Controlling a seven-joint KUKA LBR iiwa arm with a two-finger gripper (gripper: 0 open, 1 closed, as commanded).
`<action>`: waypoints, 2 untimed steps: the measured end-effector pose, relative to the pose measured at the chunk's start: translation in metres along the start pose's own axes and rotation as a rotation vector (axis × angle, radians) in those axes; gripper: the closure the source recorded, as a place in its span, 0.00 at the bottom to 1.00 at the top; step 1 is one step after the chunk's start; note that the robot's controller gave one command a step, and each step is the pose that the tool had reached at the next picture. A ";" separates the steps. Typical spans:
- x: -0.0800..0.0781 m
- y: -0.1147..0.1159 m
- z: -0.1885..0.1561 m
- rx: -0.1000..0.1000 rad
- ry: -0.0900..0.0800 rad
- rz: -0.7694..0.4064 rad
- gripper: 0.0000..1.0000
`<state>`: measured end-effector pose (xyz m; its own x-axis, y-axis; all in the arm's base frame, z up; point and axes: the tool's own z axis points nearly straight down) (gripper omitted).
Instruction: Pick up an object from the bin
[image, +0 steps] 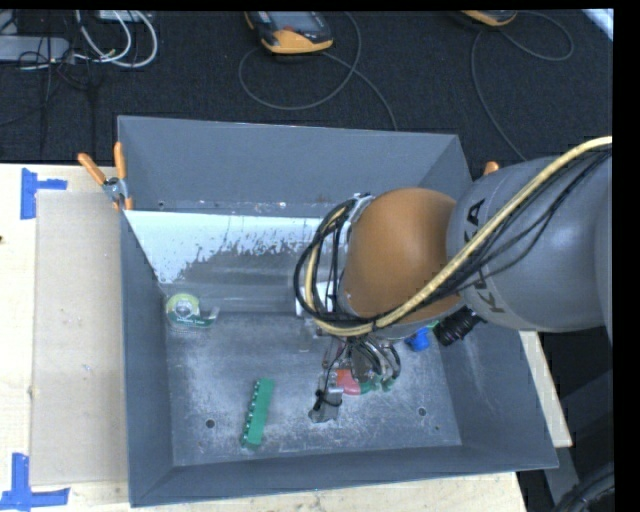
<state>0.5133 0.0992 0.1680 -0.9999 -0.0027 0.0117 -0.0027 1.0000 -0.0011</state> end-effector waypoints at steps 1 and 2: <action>-0.002 0.000 -0.004 -0.001 -0.008 0.003 0.00; -0.005 0.043 0.039 0.000 -0.011 0.022 0.00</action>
Offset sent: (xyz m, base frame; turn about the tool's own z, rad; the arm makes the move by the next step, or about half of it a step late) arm 0.0012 0.0918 -0.0892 0.0271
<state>0.5181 0.1420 0.1290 -0.9998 0.0188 0.0003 0.0188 0.9998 -0.0009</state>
